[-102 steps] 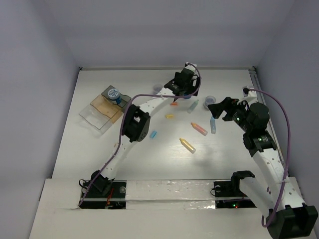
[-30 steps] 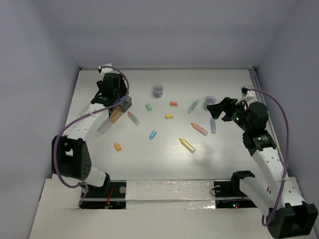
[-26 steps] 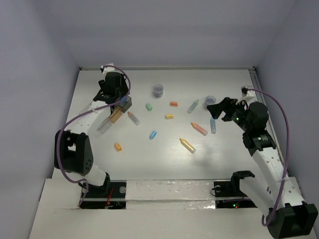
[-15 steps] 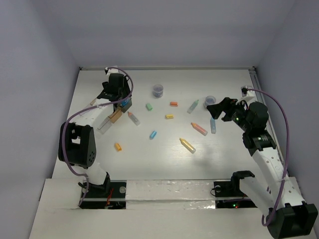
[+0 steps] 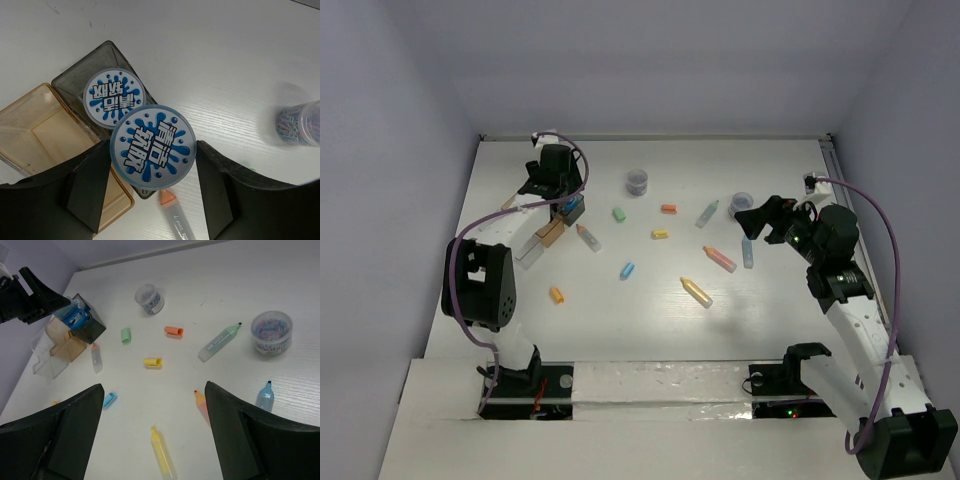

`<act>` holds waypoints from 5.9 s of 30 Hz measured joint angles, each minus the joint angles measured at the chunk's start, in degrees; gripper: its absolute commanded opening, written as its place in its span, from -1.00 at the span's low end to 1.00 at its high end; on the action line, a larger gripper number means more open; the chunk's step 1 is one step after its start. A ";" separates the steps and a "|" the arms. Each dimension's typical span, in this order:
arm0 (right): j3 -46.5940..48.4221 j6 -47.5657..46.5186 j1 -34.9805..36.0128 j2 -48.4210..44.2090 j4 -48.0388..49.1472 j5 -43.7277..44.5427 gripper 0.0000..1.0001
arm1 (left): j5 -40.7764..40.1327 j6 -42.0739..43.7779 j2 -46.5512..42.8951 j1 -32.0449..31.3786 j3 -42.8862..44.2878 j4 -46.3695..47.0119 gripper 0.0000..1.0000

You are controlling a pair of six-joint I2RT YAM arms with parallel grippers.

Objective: Sort the stationery into containers
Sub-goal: Place the stationery in the storage box, then pick up the stationery from the center of the board, then place the stationery in the storage box.

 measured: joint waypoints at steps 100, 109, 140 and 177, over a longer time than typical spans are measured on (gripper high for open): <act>93.48 -15.26 28.24 99.67 -21.57 33.14 0.35 | 16.39 2.36 -73.90 -12.68 -28.85 -6.27 0.98; 93.90 -16.39 29.22 100.45 -18.91 34.10 0.02 | 16.52 2.38 -73.57 -12.66 -28.85 -6.21 0.98; 94.60 -7.56 50.77 97.00 0.20 17.90 0.02 | 12.41 1.90 -72.59 -3.48 -28.85 -6.23 0.98; 89.55 -14.14 49.16 97.98 -1.86 26.67 0.71 | 13.73 1.66 -73.00 -3.48 -28.85 -6.14 0.98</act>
